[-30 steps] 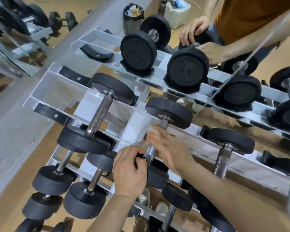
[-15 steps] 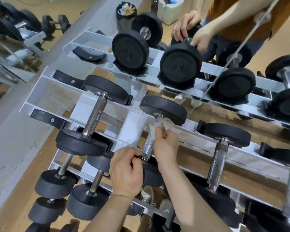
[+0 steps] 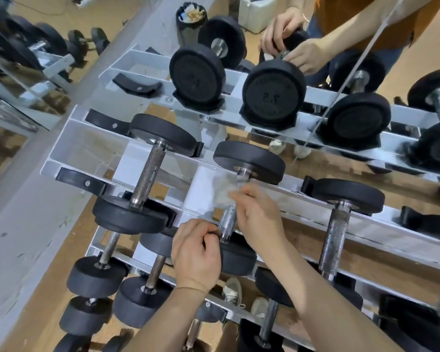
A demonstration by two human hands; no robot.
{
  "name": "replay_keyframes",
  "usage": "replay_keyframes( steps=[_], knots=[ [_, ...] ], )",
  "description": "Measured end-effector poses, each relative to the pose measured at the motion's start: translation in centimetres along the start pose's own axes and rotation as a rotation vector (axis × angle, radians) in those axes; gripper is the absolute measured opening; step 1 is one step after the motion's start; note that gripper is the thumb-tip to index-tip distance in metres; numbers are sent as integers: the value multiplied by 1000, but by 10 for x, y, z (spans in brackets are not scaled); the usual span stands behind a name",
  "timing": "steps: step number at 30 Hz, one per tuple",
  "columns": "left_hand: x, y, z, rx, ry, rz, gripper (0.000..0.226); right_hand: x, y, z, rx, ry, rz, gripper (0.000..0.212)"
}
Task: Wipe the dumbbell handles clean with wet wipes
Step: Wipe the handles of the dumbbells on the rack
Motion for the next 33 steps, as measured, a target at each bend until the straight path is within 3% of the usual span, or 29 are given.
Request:
replay_keyframes(
  steps=[1, 4, 8, 10, 13, 17, 19, 22, 27, 30, 33],
  knots=[
    [0, 0, 0, -2, 2, -1, 34, -5, -6, 11, -24, 99, 43, 20],
    [1, 2, 1, 12, 3, 6, 33, -9, -13, 26, -184, 170, 5, 18],
    [2, 3, 2, 32, 28, 34, 27, 5, 10, -24, -23, -31, -56, 12],
    [2, 3, 2, 32, 22, 45, 23, -3, 11, -28, 2, 31, 28, 18],
    [3, 3, 3, 37, 5, 54, 23, -10, -16, 10, -201, 143, 6, 24],
    [5, 4, 2, 46, -1, 52, 25, 1, -28, 13, -380, 8, -123, 19],
    [3, 4, 2, 44, 14, 52, 27, 16, -19, -5, -328, -160, -164, 9],
    [3, 3, 1, 32, 32, 75, 27, 17, -9, -12, -237, -206, -224, 20],
    [2, 6, 3, 59, 58, 130, 32, -3, -31, 27, -578, -55, -31, 39],
    [-1, 8, 4, 61, 88, 186, 32, -27, -35, 24, -635, 4, -100, 27],
    [-6, 5, 2, -27, 141, 205, 27, -34, -34, 29, -666, 7, -109, 27]
  ],
)
Point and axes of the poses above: each hand's wrist, its own z-axis away from the middle knuckle, its own y-axis out of the back of the hand, x = y × z, the point moved 9 cm from there along -z, towards the middle knuckle, and after that the axes turned 9 degrees about z, right-handed, at the moved point
